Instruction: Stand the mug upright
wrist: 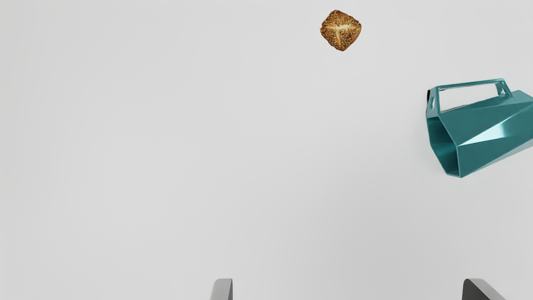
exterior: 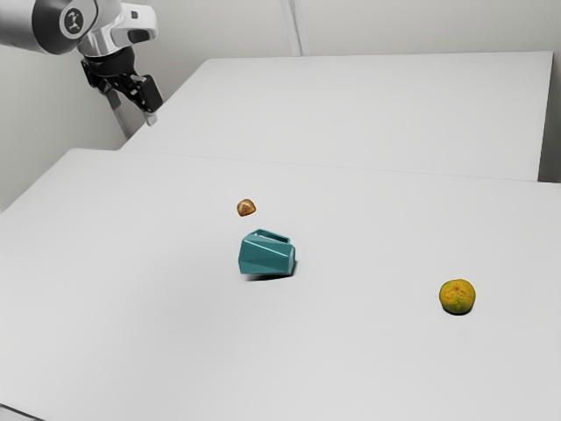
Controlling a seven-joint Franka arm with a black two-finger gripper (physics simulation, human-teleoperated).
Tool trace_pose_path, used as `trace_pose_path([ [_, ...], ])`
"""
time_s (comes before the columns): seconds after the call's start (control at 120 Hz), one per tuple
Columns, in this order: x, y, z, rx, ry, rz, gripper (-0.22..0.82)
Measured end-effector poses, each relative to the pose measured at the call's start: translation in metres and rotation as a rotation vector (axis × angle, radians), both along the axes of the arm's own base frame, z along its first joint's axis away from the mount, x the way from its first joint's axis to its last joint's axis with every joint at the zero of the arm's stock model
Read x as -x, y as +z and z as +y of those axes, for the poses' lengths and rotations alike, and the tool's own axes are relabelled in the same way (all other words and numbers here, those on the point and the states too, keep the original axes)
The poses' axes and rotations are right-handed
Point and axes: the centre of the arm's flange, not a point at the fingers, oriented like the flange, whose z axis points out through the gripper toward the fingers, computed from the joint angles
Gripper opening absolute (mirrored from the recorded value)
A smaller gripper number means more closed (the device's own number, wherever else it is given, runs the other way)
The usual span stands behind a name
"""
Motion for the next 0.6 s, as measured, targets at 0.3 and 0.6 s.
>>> trace_pose_path([
  [0.3, -0.007, -0.015, 0.001, -0.003, -0.016, 0.019, 0.60],
  [0.6, -0.023, -0.082, -0.001, 0.175, 0.011, 0.121, 0.60],
])
